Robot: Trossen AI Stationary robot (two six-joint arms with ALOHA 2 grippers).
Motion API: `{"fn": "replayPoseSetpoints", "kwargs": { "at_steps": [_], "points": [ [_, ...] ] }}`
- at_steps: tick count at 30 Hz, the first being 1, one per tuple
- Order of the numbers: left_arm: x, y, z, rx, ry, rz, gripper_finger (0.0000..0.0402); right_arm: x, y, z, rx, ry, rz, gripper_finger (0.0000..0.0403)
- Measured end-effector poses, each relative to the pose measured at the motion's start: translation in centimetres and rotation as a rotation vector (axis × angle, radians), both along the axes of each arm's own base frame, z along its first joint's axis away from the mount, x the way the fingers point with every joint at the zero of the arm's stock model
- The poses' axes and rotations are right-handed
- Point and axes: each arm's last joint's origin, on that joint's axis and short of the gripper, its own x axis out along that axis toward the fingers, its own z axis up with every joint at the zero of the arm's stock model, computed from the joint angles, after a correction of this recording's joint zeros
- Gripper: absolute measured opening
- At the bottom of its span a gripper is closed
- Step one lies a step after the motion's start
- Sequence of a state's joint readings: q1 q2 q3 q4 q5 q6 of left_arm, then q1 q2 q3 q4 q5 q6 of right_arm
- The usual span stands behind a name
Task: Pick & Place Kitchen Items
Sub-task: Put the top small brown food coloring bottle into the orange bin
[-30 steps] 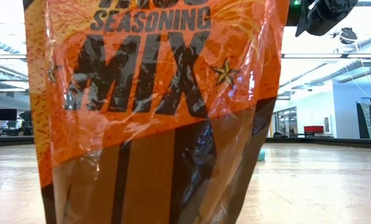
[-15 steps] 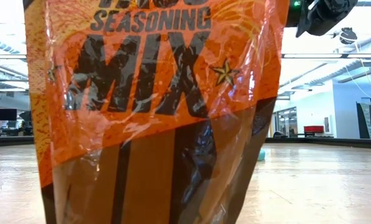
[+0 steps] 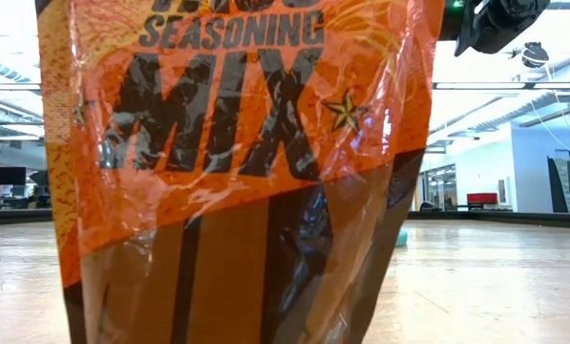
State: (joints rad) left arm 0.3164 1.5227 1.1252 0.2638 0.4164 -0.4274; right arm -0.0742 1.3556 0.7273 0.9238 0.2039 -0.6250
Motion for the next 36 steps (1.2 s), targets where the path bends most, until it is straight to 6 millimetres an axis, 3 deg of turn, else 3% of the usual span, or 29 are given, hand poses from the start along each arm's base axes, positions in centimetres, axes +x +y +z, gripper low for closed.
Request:
{"fn": "replayPoseSetpoints", "kwargs": {
  "at_steps": [5,17,30,36],
  "points": [
    [0.00,-0.03,-0.02,0.000,0.001,-0.004,0.0062,0.01,0.06,0.02,-0.004,-0.002,0.023,0.0166],
    [0.08,-0.43,0.17,0.002,-0.019,-0.033,0.0062,-0.02,0.01,0.01,-0.005,0.006,0.023,0.0084],
    [0.12,-0.58,0.39,-0.012,-0.039,-0.051,0.0062,0.12,0.04,-0.41,-0.011,0.043,0.044,0.0145],
    [0.14,-0.63,0.45,-0.006,-0.043,-0.051,0.0062,0.09,0.15,-0.26,-0.026,0.030,0.047,0.0155]
  ]
}}
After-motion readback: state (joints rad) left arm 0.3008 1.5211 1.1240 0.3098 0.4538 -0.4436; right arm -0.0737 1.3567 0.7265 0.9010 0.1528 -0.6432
